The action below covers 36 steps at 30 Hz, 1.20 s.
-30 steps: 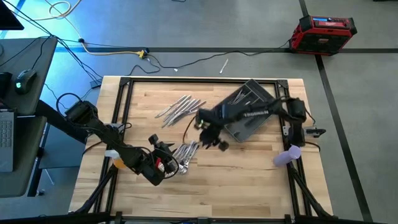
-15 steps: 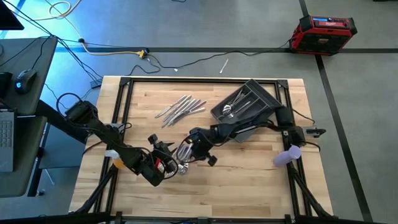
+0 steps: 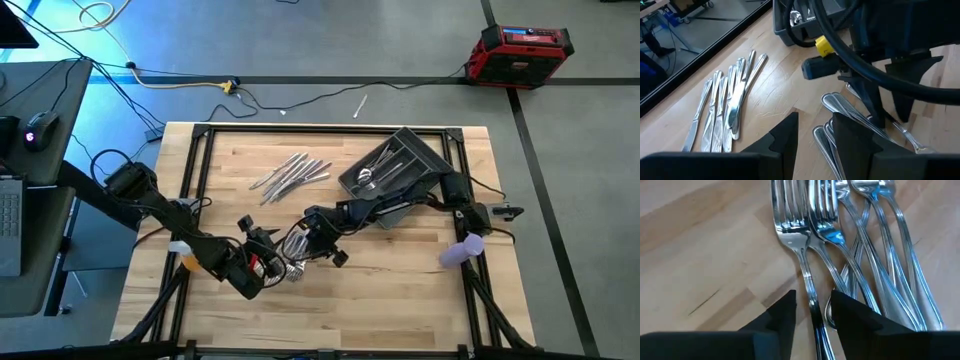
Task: Sort silverware
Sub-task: Put the fork in the silverware tray
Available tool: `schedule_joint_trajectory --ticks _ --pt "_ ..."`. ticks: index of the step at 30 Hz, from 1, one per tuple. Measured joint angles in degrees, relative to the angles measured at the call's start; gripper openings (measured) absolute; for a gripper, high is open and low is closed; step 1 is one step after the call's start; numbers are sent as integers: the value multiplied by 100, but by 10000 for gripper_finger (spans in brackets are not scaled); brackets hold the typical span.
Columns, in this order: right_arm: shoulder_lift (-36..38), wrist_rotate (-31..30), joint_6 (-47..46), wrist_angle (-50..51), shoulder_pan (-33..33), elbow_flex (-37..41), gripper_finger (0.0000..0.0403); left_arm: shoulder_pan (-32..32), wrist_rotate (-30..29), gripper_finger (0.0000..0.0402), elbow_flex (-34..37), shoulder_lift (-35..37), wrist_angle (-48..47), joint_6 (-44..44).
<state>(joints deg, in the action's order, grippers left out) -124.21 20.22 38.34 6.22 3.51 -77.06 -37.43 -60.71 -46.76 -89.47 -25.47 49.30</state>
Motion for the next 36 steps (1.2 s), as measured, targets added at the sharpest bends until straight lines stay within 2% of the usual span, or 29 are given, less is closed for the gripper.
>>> schedule_joint_trajectory --ticks 9,14,20,28,36 --pt "-44 -71 -210 17 129 -13 10 0 4 104 0 0 2 0" --pt "422 -42 -301 850 225 27 4 -1 46 104 0 0 1 0" --pt "1447 -23 247 2413 -4 11 2 -22 85 103 0 2 -3 0" --pt "2280 -206 841 4112 -873 11 1 -24 125 104 0 2 3 4" --pt "2379 -1365 1798 5285 -2194 11 0 -24 125 103 0 2 3 5"
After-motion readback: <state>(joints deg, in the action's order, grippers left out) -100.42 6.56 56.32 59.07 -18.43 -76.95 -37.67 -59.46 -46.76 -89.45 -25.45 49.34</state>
